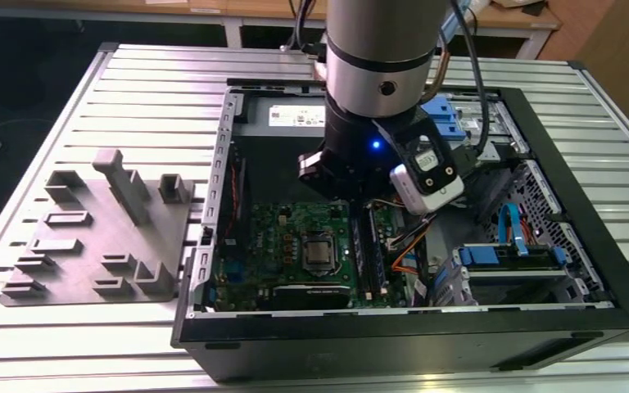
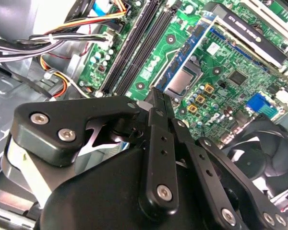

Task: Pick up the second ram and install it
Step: 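Insert the second ram into the second slot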

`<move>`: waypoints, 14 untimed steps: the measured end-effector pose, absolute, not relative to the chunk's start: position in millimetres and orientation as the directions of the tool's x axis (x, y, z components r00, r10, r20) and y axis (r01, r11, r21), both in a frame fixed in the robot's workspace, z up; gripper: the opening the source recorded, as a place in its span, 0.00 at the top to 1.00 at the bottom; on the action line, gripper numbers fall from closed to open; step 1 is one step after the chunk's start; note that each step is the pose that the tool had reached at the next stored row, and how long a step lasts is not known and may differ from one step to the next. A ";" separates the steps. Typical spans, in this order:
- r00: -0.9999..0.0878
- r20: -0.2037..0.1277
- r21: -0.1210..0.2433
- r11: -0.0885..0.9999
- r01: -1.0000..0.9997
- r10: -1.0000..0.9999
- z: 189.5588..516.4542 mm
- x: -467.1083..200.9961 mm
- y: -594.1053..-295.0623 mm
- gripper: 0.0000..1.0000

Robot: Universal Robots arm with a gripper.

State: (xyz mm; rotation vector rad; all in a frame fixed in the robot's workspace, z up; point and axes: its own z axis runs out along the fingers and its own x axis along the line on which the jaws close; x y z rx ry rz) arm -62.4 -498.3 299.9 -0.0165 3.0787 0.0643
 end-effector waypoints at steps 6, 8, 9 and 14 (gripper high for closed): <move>-0.999 -0.045 0.042 0.999 -0.008 -0.006 292.9 -54.7 -498.3 0.92; -0.999 -0.039 0.042 0.999 -0.007 -0.006 290.9 -51.9 -498.3 0.92; -0.999 -0.037 0.041 0.999 -0.007 -0.005 289.9 -50.7 -498.3 0.92; -0.999 -0.032 0.042 0.999 -0.004 -0.003 280.8 -48.4 -498.3 0.92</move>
